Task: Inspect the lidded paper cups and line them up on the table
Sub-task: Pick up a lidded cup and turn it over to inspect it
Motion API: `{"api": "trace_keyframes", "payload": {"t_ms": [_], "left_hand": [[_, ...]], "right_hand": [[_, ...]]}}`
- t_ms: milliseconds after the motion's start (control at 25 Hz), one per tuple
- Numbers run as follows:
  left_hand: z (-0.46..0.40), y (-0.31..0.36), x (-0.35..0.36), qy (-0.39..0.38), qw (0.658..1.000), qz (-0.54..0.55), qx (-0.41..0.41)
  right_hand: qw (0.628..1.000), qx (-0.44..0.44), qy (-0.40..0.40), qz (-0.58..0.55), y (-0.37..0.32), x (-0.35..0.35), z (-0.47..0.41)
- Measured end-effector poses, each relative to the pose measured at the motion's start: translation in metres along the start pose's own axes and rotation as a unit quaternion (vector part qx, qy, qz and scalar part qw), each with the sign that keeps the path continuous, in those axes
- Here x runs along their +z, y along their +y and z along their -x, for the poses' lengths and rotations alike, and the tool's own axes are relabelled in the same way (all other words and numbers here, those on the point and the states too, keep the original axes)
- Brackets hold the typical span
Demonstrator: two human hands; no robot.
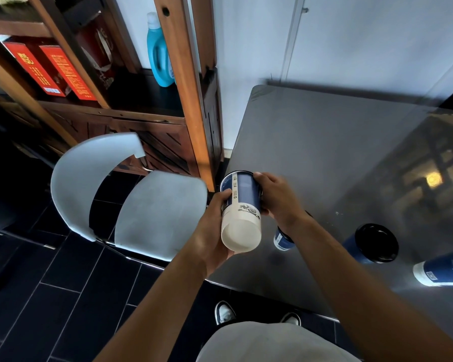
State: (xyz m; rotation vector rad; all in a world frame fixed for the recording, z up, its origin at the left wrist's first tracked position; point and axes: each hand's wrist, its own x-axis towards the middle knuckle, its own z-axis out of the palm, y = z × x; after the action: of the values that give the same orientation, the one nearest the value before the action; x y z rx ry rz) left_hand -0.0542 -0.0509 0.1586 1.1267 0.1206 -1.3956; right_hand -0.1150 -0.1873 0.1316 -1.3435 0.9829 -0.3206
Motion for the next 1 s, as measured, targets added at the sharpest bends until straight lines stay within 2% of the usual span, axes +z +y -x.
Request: {"api": "trace_keyframes", "payload": {"t_ms": [200, 280, 360, 440, 520, 760, 880, 1000], "left_hand": [[-0.005, 0.000, -0.005, -0.006, 0.999, -0.020, 0.033], [-0.010, -0.003, -0.014, -0.010, 0.996, -0.055, 0.068], [-0.013, -0.006, -0.028, -0.024, 0.987, -0.121, 0.102], [-0.016, -0.005, -0.041, -0.033, 0.976, -0.168, 0.133], [-0.022, 0.000, -0.051, -0.016, 0.964, -0.208, 0.167], [-0.046, 0.018, -0.066, 0.069, 0.902, -0.354, 0.238], [-0.063, 0.028, -0.071, 0.095, 0.889, -0.365, 0.261], [-0.082, 0.041, -0.070, 0.082, 0.879, -0.380, 0.274]], "right_hand": [[1.000, 0.020, -0.004, -0.006, -0.001, 0.002, -0.001], [0.997, 0.053, -0.049, -0.035, -0.001, 0.000, 0.004], [0.987, 0.090, -0.127, -0.036, -0.002, -0.006, 0.011], [0.979, 0.093, -0.182, 0.019, -0.001, -0.015, 0.015], [0.974, 0.058, -0.202, 0.083, -0.003, -0.022, 0.010], [0.977, -0.026, -0.164, 0.130, -0.005, -0.015, -0.014], [0.969, -0.053, -0.154, 0.186, -0.007, -0.008, -0.029], [0.966, -0.041, -0.161, 0.197, -0.010, -0.010, -0.047]]}}
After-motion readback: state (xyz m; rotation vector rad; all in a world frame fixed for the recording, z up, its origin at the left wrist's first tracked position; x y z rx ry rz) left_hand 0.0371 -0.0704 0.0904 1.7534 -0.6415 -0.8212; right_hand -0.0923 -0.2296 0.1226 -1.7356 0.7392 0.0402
